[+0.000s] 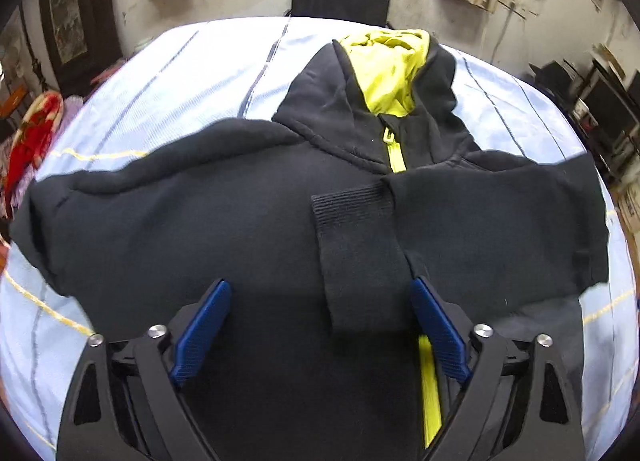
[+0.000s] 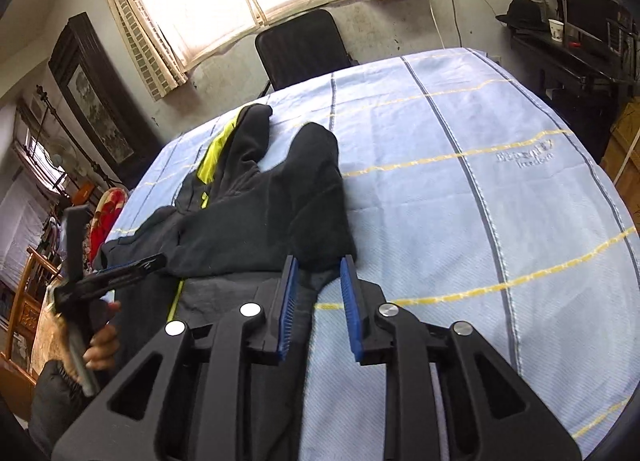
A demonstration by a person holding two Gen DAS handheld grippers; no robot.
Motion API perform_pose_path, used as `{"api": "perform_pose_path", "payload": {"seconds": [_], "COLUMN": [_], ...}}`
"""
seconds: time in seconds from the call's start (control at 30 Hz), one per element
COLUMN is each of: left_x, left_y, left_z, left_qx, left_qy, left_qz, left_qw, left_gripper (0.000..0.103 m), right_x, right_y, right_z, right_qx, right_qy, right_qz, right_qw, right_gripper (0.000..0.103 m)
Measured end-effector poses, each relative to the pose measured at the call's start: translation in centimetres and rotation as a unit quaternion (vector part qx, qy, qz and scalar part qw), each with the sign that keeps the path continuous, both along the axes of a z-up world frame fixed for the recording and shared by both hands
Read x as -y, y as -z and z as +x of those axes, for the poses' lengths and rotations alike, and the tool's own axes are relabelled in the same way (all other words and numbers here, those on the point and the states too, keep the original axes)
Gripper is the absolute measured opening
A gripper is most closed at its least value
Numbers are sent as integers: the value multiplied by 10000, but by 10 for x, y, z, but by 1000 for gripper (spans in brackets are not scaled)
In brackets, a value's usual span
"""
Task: Fold large clothes
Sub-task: 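Grasp the other sleeve cuff with the left gripper and fold it across the front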
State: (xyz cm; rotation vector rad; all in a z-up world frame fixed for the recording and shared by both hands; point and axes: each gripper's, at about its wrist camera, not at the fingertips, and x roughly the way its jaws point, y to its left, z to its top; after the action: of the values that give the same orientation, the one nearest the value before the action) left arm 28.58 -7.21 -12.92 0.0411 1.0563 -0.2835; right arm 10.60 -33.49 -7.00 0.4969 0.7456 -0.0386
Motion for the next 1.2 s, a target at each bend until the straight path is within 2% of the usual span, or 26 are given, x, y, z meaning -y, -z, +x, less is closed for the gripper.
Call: {"api": "perform_pose_path", "payload": {"seconds": [0.03,0.1,0.2,0.3,0.4,0.53,0.7,0.73,0.77,0.83,0.9,0.97,1.03,1.1,1.2], "left_x": [1,7,11,-3,-24,-36,-49,-52,-56,-63,-69,-65,-52,-30,-9], "left_y": [-1,-4,-25,-61,-82,-71,-19,-11,-6,-9,-26,-46,-51,-47,-14], "left_z": [1,1,-11,-27,-33,-28,-13,-10,-8,-8,-13,-18,-15,-6,19], "left_qx": [-2,-63,491,1184,1535,1506,778,694,645,703,986,1272,1327,1229,680], "left_qy": [-14,160,138,108,-24,-71,-153,-215,-278,-402,-538,-457,-319,-118,-117], "left_qz": [-89,-308,-121,5,170,572,903,993,1036,981,823,437,276,230,378], "left_qw": [10000,9994,9986,9929,9880,9869,9928,9924,9921,9919,9902,9899,9903,9921,9969], "left_gripper": [52,7,6,6,6,6,13,19,21,21,20,25,34,36,33], "right_x": [1,3,3,1,-10,-34,-60,-61,-60,-58,-58,-60,-62,-62,-64], "right_y": [0,-2,-6,-12,-17,-11,32,45,47,46,41,29,17,13,23], "right_z": [-1,-2,4,14,32,68,115,121,120,121,119,119,126,139,163], "right_qx": [-24,-37,-26,6,43,-46,-750,-1010,-914,-988,-931,-673,-465,-431,-569], "right_qy": [-2,-1,28,36,-69,-311,-425,-396,-355,-423,-463,-465,-441,-412,-391], "right_qz": [-43,-130,-220,-217,-280,-244,-510,-561,-641,-598,-654,-803,-851,-835,-854], "right_qw": [10000,9999,9998,9998,9996,9992,9950,9925,9931,9924,9924,9934,9943,9947,9940], "right_gripper": [23,23,23,22,22,20,13,12,8,8,9,12,12,12,12]}}
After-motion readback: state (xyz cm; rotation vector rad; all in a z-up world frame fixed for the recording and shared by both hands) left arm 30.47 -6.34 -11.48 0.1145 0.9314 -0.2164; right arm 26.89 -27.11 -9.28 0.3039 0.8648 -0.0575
